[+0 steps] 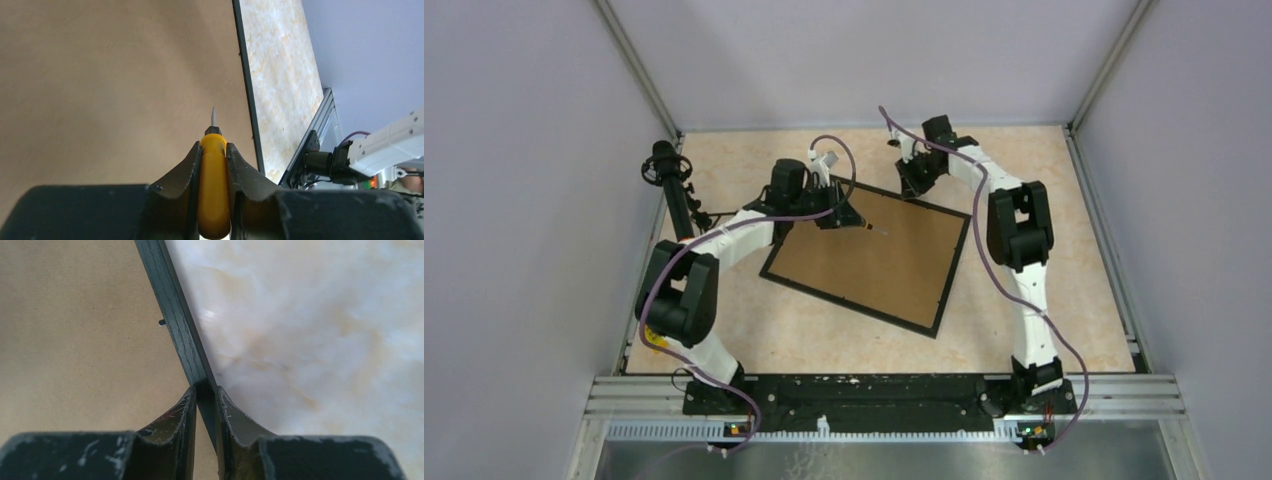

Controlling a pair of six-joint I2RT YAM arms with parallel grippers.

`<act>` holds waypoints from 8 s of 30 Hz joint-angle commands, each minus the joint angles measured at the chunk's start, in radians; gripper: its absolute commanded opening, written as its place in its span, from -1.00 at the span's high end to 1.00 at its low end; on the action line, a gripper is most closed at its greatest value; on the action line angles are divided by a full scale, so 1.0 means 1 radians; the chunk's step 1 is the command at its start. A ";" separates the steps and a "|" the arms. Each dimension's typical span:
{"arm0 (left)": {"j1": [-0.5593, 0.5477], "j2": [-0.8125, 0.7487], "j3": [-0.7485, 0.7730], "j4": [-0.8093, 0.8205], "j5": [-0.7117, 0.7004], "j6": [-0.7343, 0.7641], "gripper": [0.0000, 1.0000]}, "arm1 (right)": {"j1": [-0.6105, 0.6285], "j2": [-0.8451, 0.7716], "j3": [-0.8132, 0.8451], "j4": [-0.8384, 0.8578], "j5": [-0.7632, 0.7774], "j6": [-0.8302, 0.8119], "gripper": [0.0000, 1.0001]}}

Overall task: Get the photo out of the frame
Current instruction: Adjust the photo frame at the center of the board, then release the photo frame item from the photo frame.

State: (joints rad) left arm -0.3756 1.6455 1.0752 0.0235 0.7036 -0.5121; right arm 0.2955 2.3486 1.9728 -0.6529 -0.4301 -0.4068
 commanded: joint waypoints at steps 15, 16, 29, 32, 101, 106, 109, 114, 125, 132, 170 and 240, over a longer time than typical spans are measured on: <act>-0.110 0.278 0.180 0.230 -0.097 -0.333 1.00 | -0.187 -0.557 -0.487 0.199 -0.205 0.397 -0.24; -0.116 0.292 0.190 0.238 -0.092 -0.346 1.00 | -0.214 -0.595 -0.553 0.210 -0.234 0.432 -0.24; -0.200 0.467 0.225 0.398 -0.071 -0.491 1.00 | -0.357 -0.669 -1.002 0.365 -0.423 0.535 -0.05; -0.207 0.490 0.196 0.444 -0.069 -0.513 1.00 | -0.357 -0.626 -1.020 0.400 -0.408 0.558 -0.04; -0.438 0.521 0.407 0.149 -0.147 -0.325 1.00 | -0.263 -0.393 -0.969 0.457 -0.139 0.611 0.90; -0.495 0.502 0.436 0.095 -0.183 -0.266 1.00 | -0.263 -0.379 -0.946 0.446 -0.136 0.611 0.92; -0.487 0.498 0.456 0.071 -0.204 -0.253 1.00 | -0.265 -0.368 -0.927 0.429 -0.123 0.604 0.92; -0.384 0.439 0.439 0.062 -0.221 -0.249 1.00 | -0.289 -0.425 -0.872 0.382 -0.122 0.604 0.61; -0.266 0.269 0.310 0.102 -0.240 -0.220 1.00 | -0.159 -0.611 -0.871 0.241 0.139 0.630 -0.16; -0.251 0.254 0.270 0.118 -0.245 -0.233 1.00 | -0.118 -0.564 -0.857 0.206 0.202 0.659 0.00; -0.216 0.292 0.260 0.127 -0.254 -0.274 1.00 | -0.057 -0.582 -0.786 0.093 0.197 0.674 0.34; -0.210 0.287 0.227 0.162 -0.263 -0.282 1.00 | -0.019 -0.549 -0.767 0.082 0.391 0.812 0.20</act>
State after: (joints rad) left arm -0.5896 1.9514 1.3052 0.1314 0.4473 -0.7940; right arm 0.2504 1.8175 1.1770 -0.5579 -0.1040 0.3820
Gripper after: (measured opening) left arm 0.245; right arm 0.407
